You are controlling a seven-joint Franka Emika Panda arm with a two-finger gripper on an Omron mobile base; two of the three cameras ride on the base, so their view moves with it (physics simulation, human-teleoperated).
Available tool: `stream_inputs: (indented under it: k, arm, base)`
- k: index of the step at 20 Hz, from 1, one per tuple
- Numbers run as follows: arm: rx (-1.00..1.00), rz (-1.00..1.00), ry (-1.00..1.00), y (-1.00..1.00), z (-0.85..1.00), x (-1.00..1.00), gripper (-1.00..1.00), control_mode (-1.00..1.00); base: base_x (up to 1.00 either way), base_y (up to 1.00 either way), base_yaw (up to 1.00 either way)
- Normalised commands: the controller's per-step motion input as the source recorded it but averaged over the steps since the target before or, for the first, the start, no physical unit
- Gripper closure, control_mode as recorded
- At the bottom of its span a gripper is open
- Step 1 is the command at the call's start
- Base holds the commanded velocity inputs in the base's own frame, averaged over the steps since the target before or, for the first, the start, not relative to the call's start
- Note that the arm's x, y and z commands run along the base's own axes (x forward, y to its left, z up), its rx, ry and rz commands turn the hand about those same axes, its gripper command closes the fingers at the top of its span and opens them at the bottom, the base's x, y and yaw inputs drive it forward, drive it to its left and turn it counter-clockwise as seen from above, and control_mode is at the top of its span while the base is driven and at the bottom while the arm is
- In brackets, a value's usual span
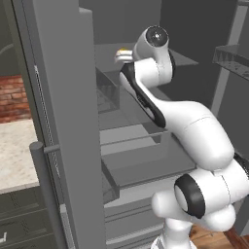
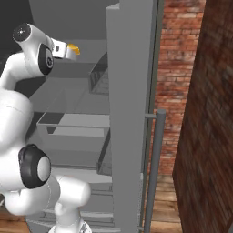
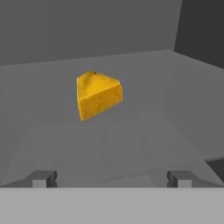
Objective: Take the cheese, steak, and garlic from the fridge and place them on the plate on the dining counter to create an appetizer plate.
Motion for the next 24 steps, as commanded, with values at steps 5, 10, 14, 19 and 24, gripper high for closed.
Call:
stream_inputs:
  k: [5, 10, 14, 19, 24]
  arm:
    - [0.0, -0.05, 0.03, 0.15, 0.0, 0.7, -1.0, -1.0]
    - [0.0, -0.07, 0.05, 0.17, 0.0, 0.73, -1.0, -1.0]
    - [0.0, -0.06, 0.04, 0.17, 0.0, 0.75, -1.0, -1.0]
    - [0.0, -0.04, 0.03, 0.12, 0.0, 0.69, -1.0, -1.0]
    - [-0.01, -0.06, 0.05, 0.01, -0.09, 0.34, -1.0, -1.0]
  base:
    - [0.0, 0.0, 0.0]
    - [0.0, 0.0, 0.0]
    - [0.0, 0.0, 0.0]
    - [0.0, 0.0, 0.0]
    - [0.0, 0.0, 0.0]
